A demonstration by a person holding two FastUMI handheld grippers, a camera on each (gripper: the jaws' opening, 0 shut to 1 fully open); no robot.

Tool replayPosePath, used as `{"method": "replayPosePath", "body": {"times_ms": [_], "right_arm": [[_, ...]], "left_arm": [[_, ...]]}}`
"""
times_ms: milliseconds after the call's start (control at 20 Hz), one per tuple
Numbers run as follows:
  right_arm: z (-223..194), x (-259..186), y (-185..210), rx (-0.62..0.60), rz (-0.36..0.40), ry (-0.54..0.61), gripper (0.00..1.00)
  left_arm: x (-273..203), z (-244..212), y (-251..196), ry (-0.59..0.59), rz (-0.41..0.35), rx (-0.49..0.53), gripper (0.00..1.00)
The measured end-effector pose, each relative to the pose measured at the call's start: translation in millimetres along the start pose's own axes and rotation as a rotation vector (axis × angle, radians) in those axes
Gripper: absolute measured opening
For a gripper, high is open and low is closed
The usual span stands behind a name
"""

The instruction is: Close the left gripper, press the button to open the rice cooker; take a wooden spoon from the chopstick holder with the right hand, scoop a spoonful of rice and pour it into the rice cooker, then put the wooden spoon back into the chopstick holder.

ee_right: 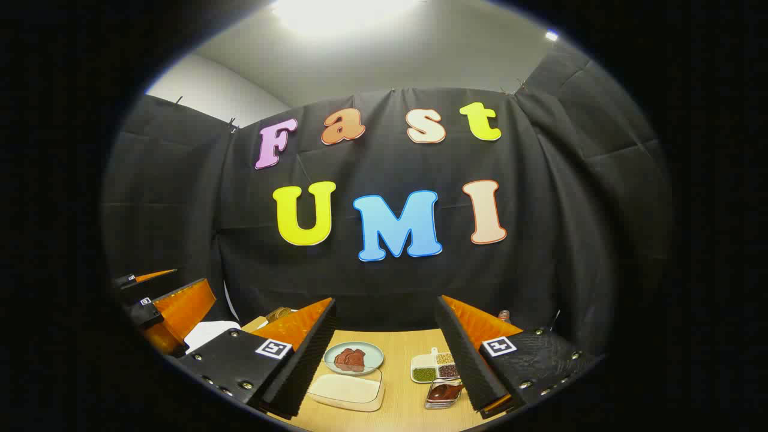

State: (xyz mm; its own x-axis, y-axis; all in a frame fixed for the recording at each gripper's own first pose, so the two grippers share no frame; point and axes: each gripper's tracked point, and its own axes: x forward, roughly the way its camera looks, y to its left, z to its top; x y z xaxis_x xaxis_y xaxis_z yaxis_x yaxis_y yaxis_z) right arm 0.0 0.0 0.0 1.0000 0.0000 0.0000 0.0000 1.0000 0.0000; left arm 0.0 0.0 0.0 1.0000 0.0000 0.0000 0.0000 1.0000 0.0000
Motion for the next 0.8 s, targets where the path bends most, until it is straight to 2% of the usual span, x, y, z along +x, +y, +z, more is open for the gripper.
{"method": "replayPosePath", "body": {"times_ms": [800], "right_arm": [[-3.0, 1.9, 9.8, -0.013, 0.024, 0.011, 1.00]], "left_arm": [[-1.6, -0.5, 6.1, -0.006, 0.013, -0.017, 1.00]]}}
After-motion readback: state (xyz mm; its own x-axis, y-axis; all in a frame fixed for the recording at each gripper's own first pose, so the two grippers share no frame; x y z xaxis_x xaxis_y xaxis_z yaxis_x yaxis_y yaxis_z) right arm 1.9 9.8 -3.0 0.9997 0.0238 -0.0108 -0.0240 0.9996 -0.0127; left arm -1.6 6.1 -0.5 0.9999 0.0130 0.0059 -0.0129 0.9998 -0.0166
